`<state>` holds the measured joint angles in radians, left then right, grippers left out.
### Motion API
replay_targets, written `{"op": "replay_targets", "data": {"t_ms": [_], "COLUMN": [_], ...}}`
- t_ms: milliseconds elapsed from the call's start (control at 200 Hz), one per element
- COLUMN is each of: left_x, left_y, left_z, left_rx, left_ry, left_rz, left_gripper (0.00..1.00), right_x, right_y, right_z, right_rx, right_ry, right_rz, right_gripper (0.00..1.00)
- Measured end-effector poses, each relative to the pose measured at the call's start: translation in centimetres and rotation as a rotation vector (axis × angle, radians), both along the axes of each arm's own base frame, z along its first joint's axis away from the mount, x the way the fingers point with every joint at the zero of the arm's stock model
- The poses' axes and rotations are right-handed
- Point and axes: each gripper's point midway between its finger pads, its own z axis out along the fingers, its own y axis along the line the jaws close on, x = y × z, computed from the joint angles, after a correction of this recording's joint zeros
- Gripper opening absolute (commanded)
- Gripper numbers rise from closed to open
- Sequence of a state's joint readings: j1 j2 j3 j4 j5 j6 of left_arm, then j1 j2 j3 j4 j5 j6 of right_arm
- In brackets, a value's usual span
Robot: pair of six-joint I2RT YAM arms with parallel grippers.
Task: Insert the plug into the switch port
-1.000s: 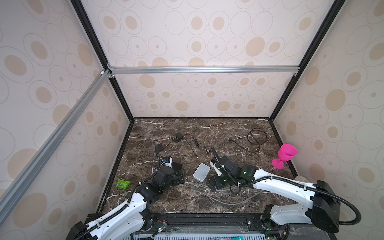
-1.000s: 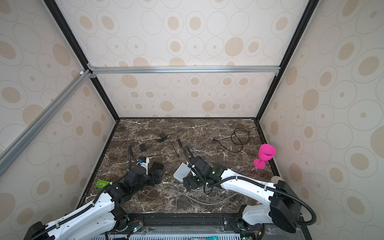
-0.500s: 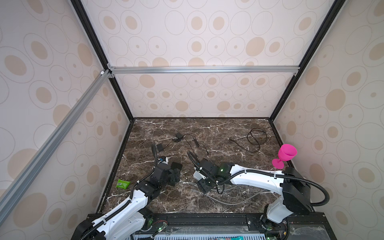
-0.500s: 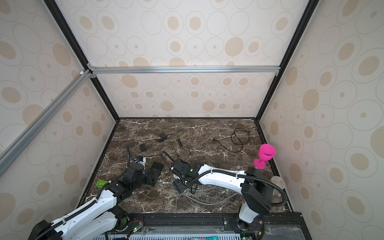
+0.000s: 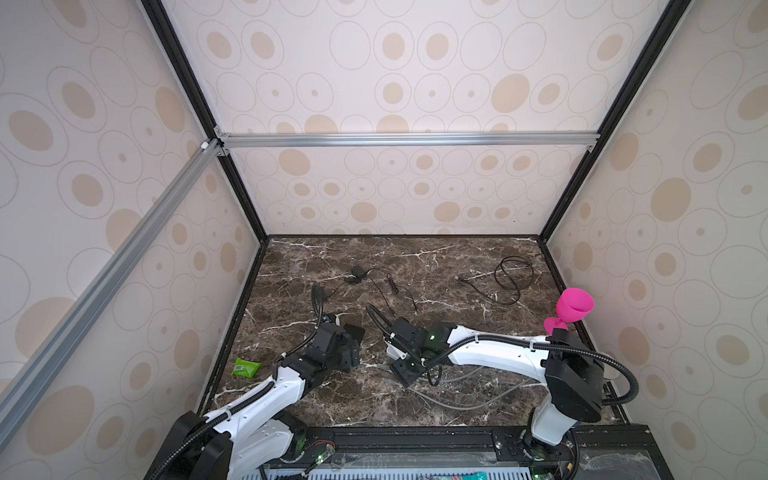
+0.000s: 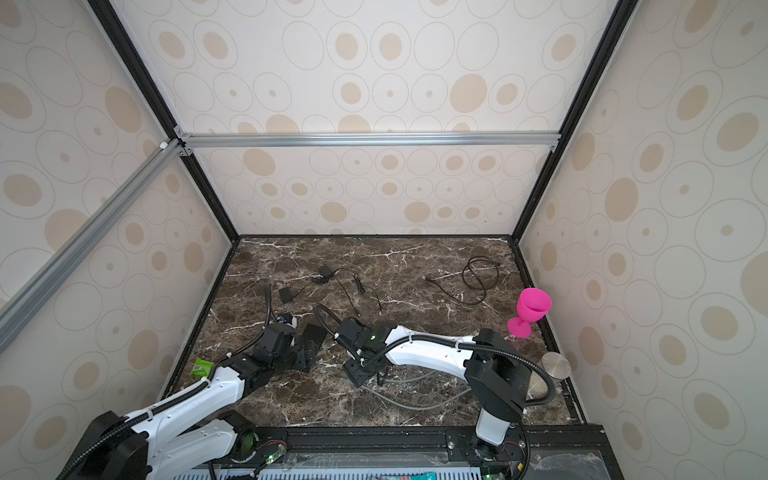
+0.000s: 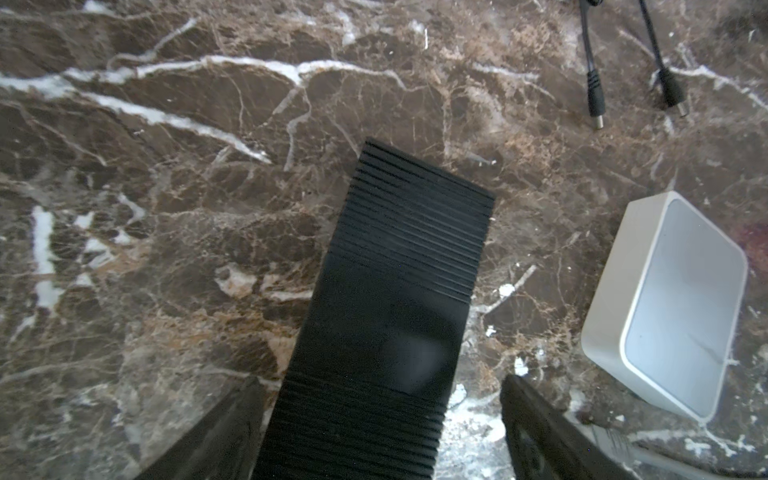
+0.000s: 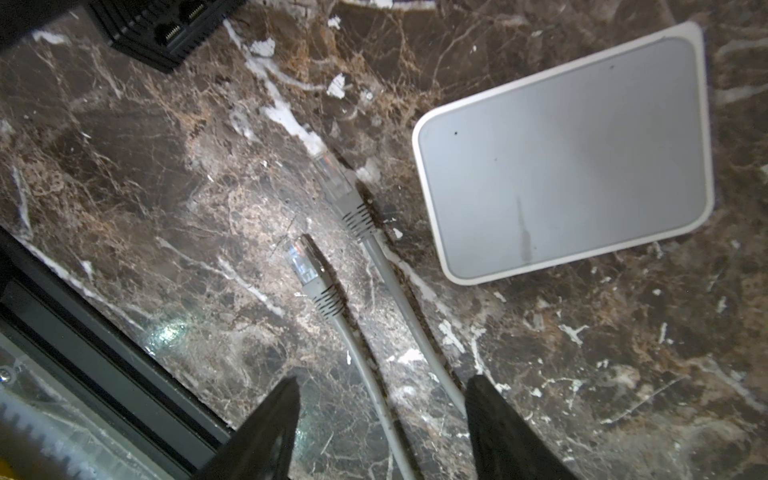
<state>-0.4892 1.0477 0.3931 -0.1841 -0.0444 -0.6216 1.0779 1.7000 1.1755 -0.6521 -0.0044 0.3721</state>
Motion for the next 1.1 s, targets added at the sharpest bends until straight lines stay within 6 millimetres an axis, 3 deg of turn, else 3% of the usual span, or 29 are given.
{"op": "replay_targets", "data": {"t_ms": [235,450,845,980,1100], "left_x": [-0.4,-0.4,-0.7,-1.2,-1.9], "left_y": [-0.2,-0.7,-1.6,-2.5,-3.7], "left_z": [-1.9,-1.9,-2.0,-2.0,-2.0], "left_rx": [0.008,-0.008,-0.011,-0.011,-0.032], "left_ry": [0.075,0.077,0.088,0.092,0.097], "left_rz": [-0.024,-0.046,-0.083,-0.116,-0.139], "left_gripper": [0.88,0.77,0.76,0.74,0.73], "right_x": [0.0,0.0,0.1,0.5,1.5], "right_y": [0.0,-0.1,-0.6,-1.5,-3.7], "right_z": [0.0,0.0,0.5,0.9,1.4], "right_rx": [0.0,0.003,0.021,0.053,0.094], "right_ry": [0.0,-0.002,-0.017,-0.022,-0.029], "right_rz": [0.0,-0.002,-0.015,-0.054,-0.136], "right_gripper": [0.7,0.71,0.71,0.71,0.71]}}
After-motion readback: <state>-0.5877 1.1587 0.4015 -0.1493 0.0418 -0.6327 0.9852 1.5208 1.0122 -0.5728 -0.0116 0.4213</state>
